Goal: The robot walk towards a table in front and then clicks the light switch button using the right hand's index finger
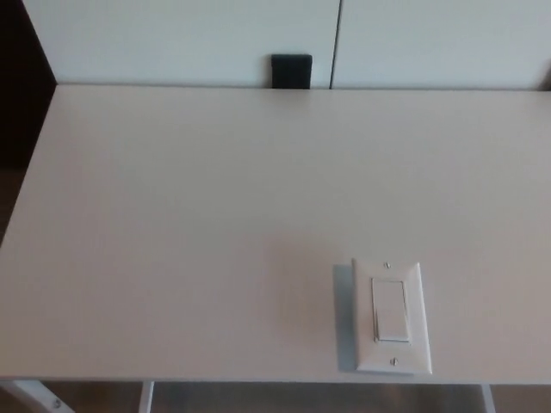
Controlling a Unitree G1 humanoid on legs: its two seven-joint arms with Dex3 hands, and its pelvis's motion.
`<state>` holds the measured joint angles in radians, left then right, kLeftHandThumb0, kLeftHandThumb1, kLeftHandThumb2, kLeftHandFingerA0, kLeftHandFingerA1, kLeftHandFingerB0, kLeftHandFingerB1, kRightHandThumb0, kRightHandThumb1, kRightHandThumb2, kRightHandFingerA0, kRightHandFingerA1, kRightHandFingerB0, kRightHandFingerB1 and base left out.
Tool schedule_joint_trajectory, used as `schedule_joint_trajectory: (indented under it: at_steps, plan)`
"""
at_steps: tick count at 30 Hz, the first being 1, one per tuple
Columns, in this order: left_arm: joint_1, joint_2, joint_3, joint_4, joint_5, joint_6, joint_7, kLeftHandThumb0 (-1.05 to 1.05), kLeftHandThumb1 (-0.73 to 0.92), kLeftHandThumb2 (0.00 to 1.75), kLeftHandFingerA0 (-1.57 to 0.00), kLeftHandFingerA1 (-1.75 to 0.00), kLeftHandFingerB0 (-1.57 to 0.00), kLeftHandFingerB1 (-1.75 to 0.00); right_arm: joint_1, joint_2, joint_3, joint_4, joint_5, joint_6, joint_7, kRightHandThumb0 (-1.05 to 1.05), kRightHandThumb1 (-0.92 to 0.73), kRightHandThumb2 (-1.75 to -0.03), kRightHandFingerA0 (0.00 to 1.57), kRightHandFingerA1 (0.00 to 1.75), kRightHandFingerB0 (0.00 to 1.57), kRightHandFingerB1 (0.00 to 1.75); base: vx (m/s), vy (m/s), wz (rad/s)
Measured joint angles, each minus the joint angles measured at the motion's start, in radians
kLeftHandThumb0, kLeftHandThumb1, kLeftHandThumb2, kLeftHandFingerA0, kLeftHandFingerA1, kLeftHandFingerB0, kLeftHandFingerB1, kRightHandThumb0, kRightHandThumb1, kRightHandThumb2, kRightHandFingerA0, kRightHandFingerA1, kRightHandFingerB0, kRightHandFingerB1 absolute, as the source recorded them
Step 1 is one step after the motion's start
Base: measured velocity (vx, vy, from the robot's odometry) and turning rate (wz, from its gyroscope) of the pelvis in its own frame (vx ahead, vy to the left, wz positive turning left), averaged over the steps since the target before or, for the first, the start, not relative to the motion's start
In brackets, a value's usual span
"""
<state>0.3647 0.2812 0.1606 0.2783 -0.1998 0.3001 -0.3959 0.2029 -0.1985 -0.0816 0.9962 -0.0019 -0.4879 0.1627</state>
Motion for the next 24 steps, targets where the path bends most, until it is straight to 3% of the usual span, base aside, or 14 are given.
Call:
schedule_joint_trajectory:
  at_steps: [3, 4, 5, 6, 9, 10, 12, 14, 16, 17, 18, 22, 23, 24]
  plan:
    - [0.009, -0.004, -0.008, -0.032, 0.001, 0.000, 0.004, -0.15, 0.57, 0.96, -0.27, -0.56, -0.16, -0.50, 0.005, 0.000, 0.006, -0.021, -0.004, -0.001, -0.001, -0.50, -0.52, -0.94, 0.53, 0.70, 0.26, 0.56, 0.00, -0.023, 0.03]
    - [0.015, -0.007, -0.016, -0.046, 0.001, 0.001, 0.004, -0.15, 0.57, 0.96, -0.26, -0.56, -0.15, -0.50, 0.008, 0.000, 0.010, -0.029, -0.007, -0.002, -0.002, -0.46, -0.70, -0.61, 0.57, 0.62, 0.31, 0.44, -0.05, -0.088, 0.04]
    - [0.023, -0.010, -0.023, -0.063, 0.001, 0.002, 0.005, -0.16, 0.56, 0.96, -0.25, -0.56, -0.16, -0.51, 0.011, -0.001, 0.014, -0.035, -0.010, -0.003, -0.002, -0.45, -0.69, -0.60, 0.56, 0.60, 0.30, 0.43, -0.06, -0.090, 0.01]
    - [0.036, -0.014, -0.033, -0.088, 0.001, 0.004, 0.005, -0.23, 0.77, 0.68, -0.31, -0.47, -0.21, -0.40, 0.018, -0.001, 0.018, -0.046, -0.012, -0.004, -0.003, -0.45, -0.67, -0.60, 0.58, 0.62, 0.30, 0.45, -0.04, -0.095, 0.00]
    - [0.072, -0.018, -0.069, -0.153, 0.001, 0.012, 0.001, -0.24, 0.75, 0.68, -0.30, -0.47, -0.21, -0.40, 0.036, 0.000, 0.025, -0.077, -0.013, -0.005, -0.001, -0.52, -0.50, -0.93, 0.54, 0.68, 0.27, 0.56, -0.01, -0.028, 0.00]
    - [0.085, -0.020, -0.079, -0.169, 0.001, 0.014, -0.001, -0.23, 0.76, 0.68, -0.29, -0.46, -0.22, -0.40, 0.043, 0.000, 0.029, -0.090, -0.014, -0.005, -0.001, -0.48, -0.66, -0.61, 0.58, 0.61, 0.32, 0.47, 0.00, 0.000, 0.00]
    - [0.106, -0.022, -0.100, -0.200, 0.001, 0.020, -0.004, -0.24, 0.75, 0.68, -0.27, -0.46, -0.22, -0.41, 0.059, 0.001, 0.037, -0.120, -0.018, -0.005, -0.001, -0.51, -0.49, -0.92, 0.54, 0.68, 0.27, 0.56, 0.00, 0.000, 0.00]
    - [0.120, -0.022, -0.112, -0.215, 0.000, 0.020, -0.007, -0.24, 0.78, 0.69, -0.26, -0.45, -0.21, -0.40, 0.067, 0.001, 0.044, -0.143, -0.024, -0.005, -0.001, -0.49, -0.65, -0.60, 0.57, 0.59, 0.33, 0.45, 0.00, 0.000, 0.00]
    - [0.134, -0.022, -0.120, -0.236, 0.000, 0.021, -0.008, -0.23, 0.78, 0.66, -0.28, -0.45, -0.24, -0.40, 0.076, 0.003, 0.051, -0.161, -0.029, -0.005, -0.001, -0.54, -0.48, -0.93, 0.53, 0.67, 0.28, 0.56, 0.00, 0.000, 0.00]
    - [0.139, -0.022, -0.122, -0.242, 0.000, 0.021, -0.007, -0.23, 0.78, 0.66, -0.28, -0.45, -0.24, -0.40, 0.079, 0.005, 0.054, -0.168, -0.030, -0.005, -0.001, -0.54, -0.48, -0.93, 0.53, 0.67, 0.28, 0.56, 0.00, 0.000, 0.00]
    - [0.147, -0.021, -0.126, -0.255, 0.001, 0.023, -0.007, -0.26, 0.76, 0.68, -0.26, -0.46, -0.20, -0.40, 0.087, 0.005, 0.059, -0.181, -0.032, -0.005, 0.000, -0.49, -0.65, -0.60, 0.59, 0.56, 0.33, 0.43, 0.00, 0.000, 0.00]
    - [0.181, -0.021, -0.139, -0.303, 0.001, 0.027, -0.007, -0.25, 0.73, 0.67, -0.26, -0.45, -0.18, -0.39, 0.163, 0.004, 0.071, -0.305, -0.031, 0.000, 0.011, -0.51, -0.67, -0.60, 0.59, 0.58, 0.32, 0.41, 0.00, 0.000, 0.00]
    - [0.191, -0.020, -0.143, -0.315, 0.000, 0.030, -0.007, -0.25, 0.74, 0.67, -0.25, -0.45, -0.18, -0.39, 0.199, 0.002, 0.073, -0.349, -0.029, -0.001, 0.019, -0.57, -0.49, -0.92, 0.56, 0.69, 0.28, 0.55, 0.00, 0.000, 0.00]
    - [0.196, -0.020, -0.145, -0.321, 0.001, 0.032, -0.007, -0.27, 0.73, 0.67, -0.25, -0.45, -0.17, -0.39, 0.227, 0.000, 0.074, -0.384, -0.027, -0.001, 0.025, -0.58, -0.48, -0.92, 0.52, 0.67, 0.28, 0.56, 0.00, 0.000, 0.00]
